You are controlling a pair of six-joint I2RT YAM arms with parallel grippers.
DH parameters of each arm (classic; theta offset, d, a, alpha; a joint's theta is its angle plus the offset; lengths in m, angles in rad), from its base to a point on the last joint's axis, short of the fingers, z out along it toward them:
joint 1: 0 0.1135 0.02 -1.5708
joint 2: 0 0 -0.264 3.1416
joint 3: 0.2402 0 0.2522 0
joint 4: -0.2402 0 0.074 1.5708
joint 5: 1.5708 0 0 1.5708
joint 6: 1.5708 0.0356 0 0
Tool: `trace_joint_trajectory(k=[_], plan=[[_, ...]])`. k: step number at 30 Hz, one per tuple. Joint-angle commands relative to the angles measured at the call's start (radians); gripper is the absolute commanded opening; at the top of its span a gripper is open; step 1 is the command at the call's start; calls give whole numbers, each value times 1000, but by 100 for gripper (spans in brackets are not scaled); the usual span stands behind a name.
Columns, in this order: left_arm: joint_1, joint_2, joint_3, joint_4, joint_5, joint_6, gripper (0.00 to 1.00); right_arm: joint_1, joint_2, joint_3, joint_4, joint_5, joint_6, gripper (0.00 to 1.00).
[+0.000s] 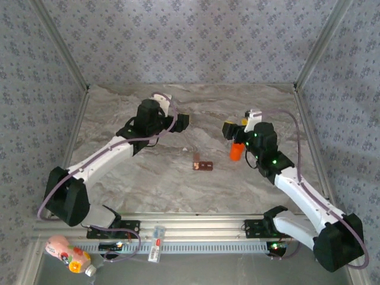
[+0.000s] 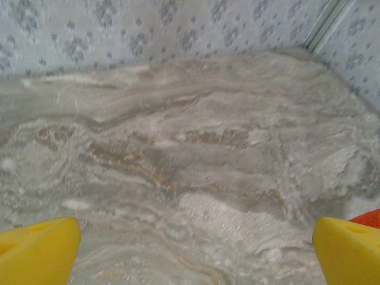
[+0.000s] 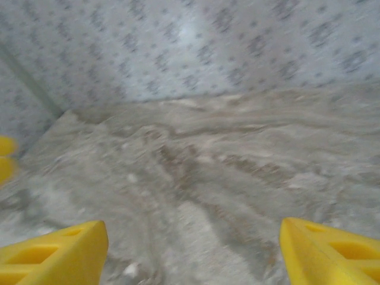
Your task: Sort the pills into containers
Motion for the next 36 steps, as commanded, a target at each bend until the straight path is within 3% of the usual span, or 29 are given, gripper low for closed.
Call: trace_joint_trajectory(k=[1, 6, 9, 19, 36], plan=[[5, 42, 36, -92, 42, 24, 100, 25, 44, 56, -297, -187, 45, 74], [7, 113, 66, -182, 61, 52, 100, 75, 135, 83, -381, -267, 68, 66], [7, 136, 71, -201, 66, 56, 100, 105, 207, 92, -408, -258, 86, 59], [2, 190, 88, -234, 112, 49, 98, 134, 406, 64, -407, -193, 98, 52], [-43, 267, 124, -258, 147, 49, 89, 141, 528, 62, -335, -201, 103, 40]])
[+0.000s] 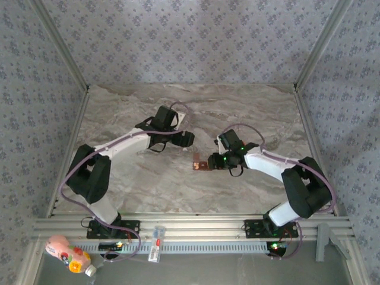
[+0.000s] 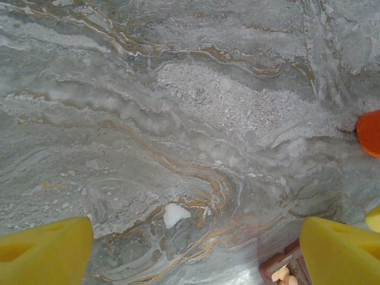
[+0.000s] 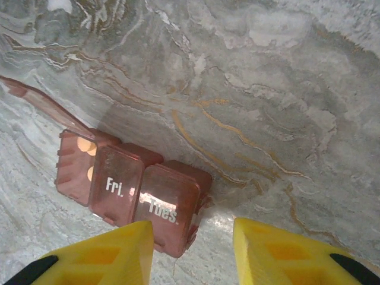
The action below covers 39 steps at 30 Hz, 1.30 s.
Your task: Sort the pills into containers
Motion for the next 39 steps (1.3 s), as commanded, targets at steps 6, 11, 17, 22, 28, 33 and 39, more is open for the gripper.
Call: trace_joint_trajectory(k=[6, 11, 17, 22, 28, 33, 39], plan=[[-22, 41, 47, -43, 42, 17, 64, 8, 51, 10, 15, 6, 2, 37], [-25, 69, 69, -67, 67, 19, 21, 8, 64, 10, 18, 9, 2, 35], [-38, 105, 97, -87, 76, 22, 0, 9, 76, 10, 17, 10, 5, 32], [-51, 138, 118, -107, 84, 20, 0, 10, 78, 8, 16, 12, 8, 31], [-70, 171, 140, -127, 91, 23, 0, 10, 80, 7, 13, 16, 13, 30], [-83, 193, 145, -144, 108, 27, 0, 9, 85, 8, 13, 18, 19, 29], [-97, 188, 129, -142, 134, 28, 0, 9, 87, 6, 15, 22, 27, 27]])
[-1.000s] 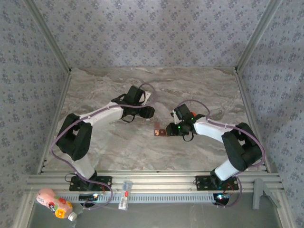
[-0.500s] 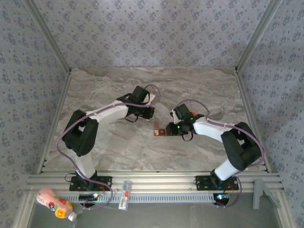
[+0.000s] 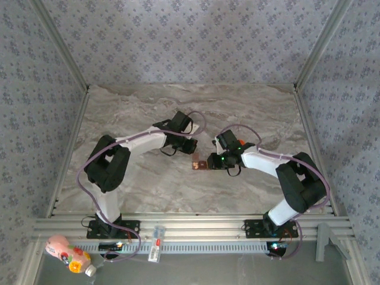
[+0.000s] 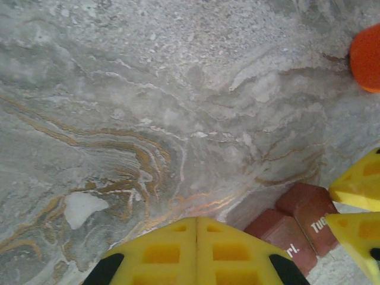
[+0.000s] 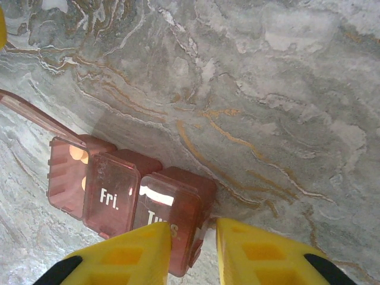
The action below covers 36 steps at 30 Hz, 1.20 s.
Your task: Sort the pills into containers
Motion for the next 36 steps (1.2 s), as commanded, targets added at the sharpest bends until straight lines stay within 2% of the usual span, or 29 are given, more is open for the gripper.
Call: trace_joint_trajectory(k=[1, 18, 36], plan=[[-12, 1, 16, -17, 38, 11, 0, 5, 32, 2, -33, 35, 17, 27], [-50, -61, -37, -17, 106, 4, 0, 8, 48, 2, -29, 39, 29, 26], [-58, -80, -97, -13, 104, 1, 0, 10, 56, 1, -28, 47, 32, 25]])
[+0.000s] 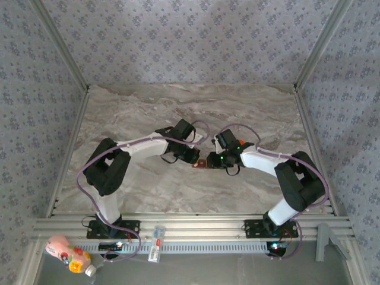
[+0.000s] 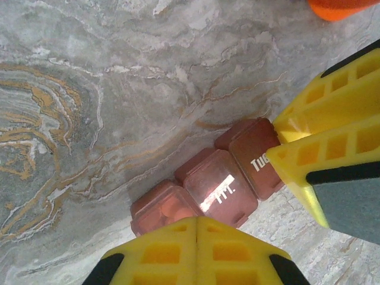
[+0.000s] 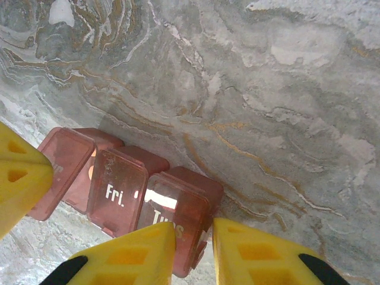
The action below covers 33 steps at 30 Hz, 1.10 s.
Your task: Sort the pills into containers
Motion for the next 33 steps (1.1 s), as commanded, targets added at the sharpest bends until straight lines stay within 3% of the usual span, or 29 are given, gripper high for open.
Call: trace_joint_trajectory(k=[1, 33], plan=[[-1, -44, -15, -13, 22, 1, 0, 8, 43, -6, -50, 45, 13, 25], [-7, 3, -42, -2, 53, -10, 0, 8, 69, -6, -39, 40, 14, 24]])
